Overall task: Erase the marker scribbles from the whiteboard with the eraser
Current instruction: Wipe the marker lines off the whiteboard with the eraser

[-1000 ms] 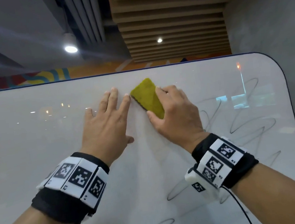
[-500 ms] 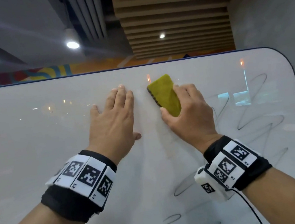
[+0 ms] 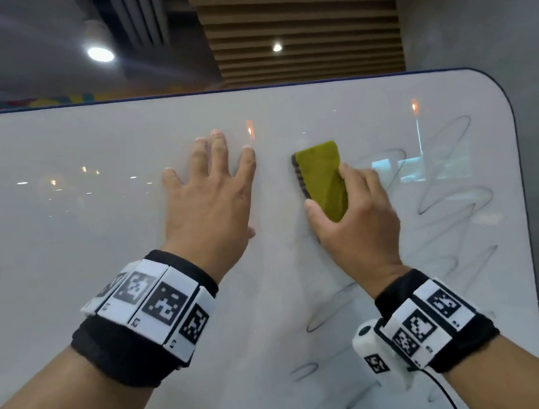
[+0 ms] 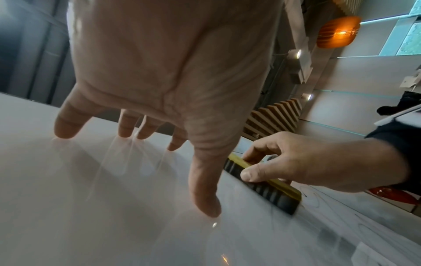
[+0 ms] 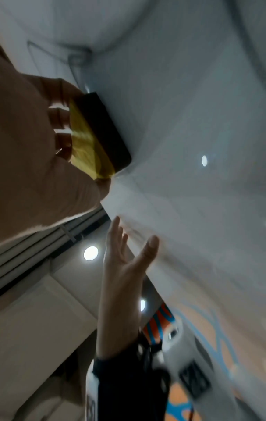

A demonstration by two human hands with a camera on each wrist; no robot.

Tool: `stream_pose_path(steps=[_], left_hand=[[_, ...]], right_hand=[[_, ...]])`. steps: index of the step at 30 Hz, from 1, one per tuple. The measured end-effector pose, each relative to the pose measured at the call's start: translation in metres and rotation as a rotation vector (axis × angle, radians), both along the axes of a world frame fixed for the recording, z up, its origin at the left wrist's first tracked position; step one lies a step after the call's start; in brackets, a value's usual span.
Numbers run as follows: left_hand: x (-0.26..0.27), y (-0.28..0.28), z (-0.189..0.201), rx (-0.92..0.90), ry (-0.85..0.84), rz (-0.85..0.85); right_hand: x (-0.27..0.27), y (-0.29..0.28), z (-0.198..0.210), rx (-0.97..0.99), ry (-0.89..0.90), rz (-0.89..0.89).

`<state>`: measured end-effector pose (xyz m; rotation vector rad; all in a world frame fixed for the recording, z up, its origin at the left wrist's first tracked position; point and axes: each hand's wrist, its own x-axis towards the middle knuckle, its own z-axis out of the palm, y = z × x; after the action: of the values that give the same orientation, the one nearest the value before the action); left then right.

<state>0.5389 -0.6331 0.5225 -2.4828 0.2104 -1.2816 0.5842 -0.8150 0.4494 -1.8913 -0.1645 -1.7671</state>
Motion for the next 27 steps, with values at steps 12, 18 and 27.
stream_pose_path(steps=[12, 18, 27], left_hand=[[0.002, -0.037, 0.006, 0.006, -0.006, -0.002], [0.012, -0.068, 0.015, 0.074, 0.068, -0.006], [0.010, -0.076, 0.019, 0.111, 0.043, 0.061]], right_hand=[[0.005, -0.047, 0.022, -0.181, -0.038, 0.078], [0.013, -0.079, -0.002, -0.583, -0.062, 0.126], [0.018, -0.089, -0.018, -0.488, -0.120, 0.159]])
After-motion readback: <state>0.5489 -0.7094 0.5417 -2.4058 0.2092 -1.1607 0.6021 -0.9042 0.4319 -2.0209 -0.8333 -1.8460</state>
